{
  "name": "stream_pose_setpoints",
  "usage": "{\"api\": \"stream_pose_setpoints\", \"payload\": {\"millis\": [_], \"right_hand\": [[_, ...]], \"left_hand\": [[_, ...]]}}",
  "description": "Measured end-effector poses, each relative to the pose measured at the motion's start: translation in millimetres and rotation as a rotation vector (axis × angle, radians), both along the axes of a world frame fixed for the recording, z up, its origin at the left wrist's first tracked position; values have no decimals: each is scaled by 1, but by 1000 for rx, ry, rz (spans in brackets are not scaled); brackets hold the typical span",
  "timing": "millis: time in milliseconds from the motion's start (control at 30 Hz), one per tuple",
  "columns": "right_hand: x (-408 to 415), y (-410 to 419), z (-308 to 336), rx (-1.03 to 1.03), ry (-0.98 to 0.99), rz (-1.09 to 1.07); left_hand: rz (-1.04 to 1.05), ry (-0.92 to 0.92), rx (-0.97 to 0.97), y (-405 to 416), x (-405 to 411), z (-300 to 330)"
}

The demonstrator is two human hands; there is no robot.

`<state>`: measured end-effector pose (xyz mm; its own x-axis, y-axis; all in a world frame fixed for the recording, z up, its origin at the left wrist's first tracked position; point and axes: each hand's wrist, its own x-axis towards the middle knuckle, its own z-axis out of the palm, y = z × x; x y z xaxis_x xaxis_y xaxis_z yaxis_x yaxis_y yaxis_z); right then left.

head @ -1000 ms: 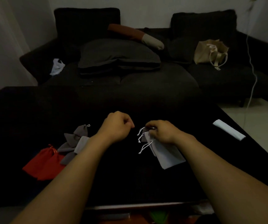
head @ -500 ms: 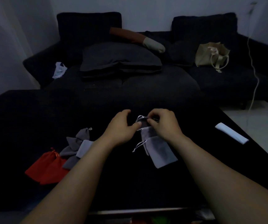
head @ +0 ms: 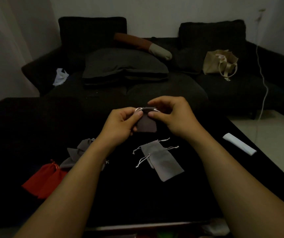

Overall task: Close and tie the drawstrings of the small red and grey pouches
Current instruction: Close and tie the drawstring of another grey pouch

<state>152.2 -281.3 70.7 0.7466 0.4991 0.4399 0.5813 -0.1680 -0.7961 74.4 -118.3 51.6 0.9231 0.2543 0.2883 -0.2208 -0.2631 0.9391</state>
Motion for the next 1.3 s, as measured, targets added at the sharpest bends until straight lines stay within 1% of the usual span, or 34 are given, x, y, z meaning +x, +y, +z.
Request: {"api": "stream_pose_setpoints", "payload": {"millis": [133, 333, 433, 600, 767, 867, 967, 1000, 1067, 1200, 1267, 1300], "right_hand": [[-3, -14, 6, -15, 141, 66], [-10, -22, 8, -51, 235, 37], [-10, -26, 7, -22, 324, 8], [-10, -29, 6, 122, 546, 37], [-11, -20, 6, 345, 766, 44], [-12, -12, 5, 492, 929, 21], [-14, -5, 2, 657, 1075, 44], [-15, -4, 2, 705, 1112, 56], [-16, -1, 0, 804, 1180, 97], [-20, 5, -4, 980, 1259, 213], [-21, 7, -4, 1011, 1262, 236], [-22, 8, -3, 1011, 1262, 242]], "left_hand": [[-18, 29, 3, 5, -6, 7], [-49, 82, -35, 5, -10, 6], [-61, 113, -66, 5, -10, 7], [-118, 175, -172, 6, -11, 11], [-161, 198, -232, 9, -13, 12], [-120, 185, -221, 9, -13, 12], [29, 154, -218, 2, -8, 11], [68, 134, -255, -2, -6, 11], [82, 102, -455, -10, -3, 12], [-139, 67, -896, -28, -9, 23], [-181, 48, -1061, -34, -10, 25], [-179, 44, -1112, -35, -10, 25]]}}
